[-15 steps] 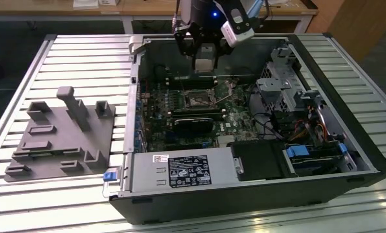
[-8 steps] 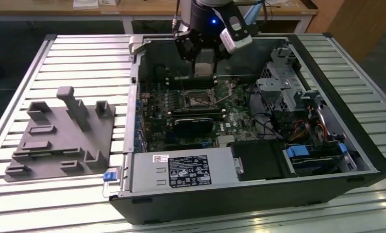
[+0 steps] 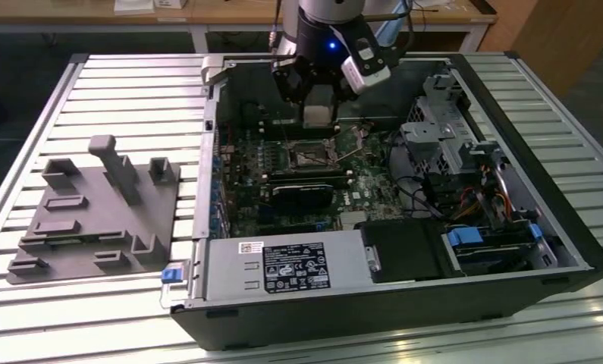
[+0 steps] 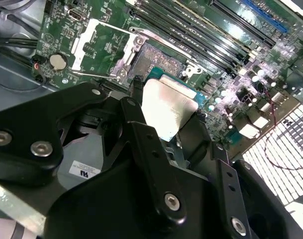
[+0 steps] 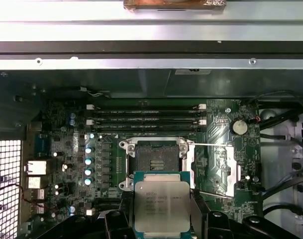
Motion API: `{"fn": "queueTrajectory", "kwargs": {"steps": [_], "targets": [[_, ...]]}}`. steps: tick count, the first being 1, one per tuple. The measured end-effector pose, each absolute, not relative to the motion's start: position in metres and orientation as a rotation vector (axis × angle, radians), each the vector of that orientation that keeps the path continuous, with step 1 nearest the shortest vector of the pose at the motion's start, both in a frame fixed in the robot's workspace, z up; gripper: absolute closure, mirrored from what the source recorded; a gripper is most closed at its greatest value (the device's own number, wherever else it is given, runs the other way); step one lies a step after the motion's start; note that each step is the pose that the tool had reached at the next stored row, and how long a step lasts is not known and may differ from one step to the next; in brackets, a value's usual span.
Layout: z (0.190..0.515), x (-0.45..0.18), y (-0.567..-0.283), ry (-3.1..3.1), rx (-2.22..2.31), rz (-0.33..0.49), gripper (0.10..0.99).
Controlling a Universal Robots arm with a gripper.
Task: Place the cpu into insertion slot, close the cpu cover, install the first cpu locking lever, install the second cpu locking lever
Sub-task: 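Place the cpu into insertion slot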
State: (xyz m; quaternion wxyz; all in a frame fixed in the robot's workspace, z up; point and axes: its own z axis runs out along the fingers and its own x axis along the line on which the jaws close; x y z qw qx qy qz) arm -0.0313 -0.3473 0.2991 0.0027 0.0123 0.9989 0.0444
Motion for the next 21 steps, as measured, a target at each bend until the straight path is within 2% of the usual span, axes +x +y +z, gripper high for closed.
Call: {"fn": "queueTrajectory", "kwargs": {"steps": [21], "targets": [[0.266, -0.031, -0.34, 3.134, 0.038, 0.114, 0.549]]}}
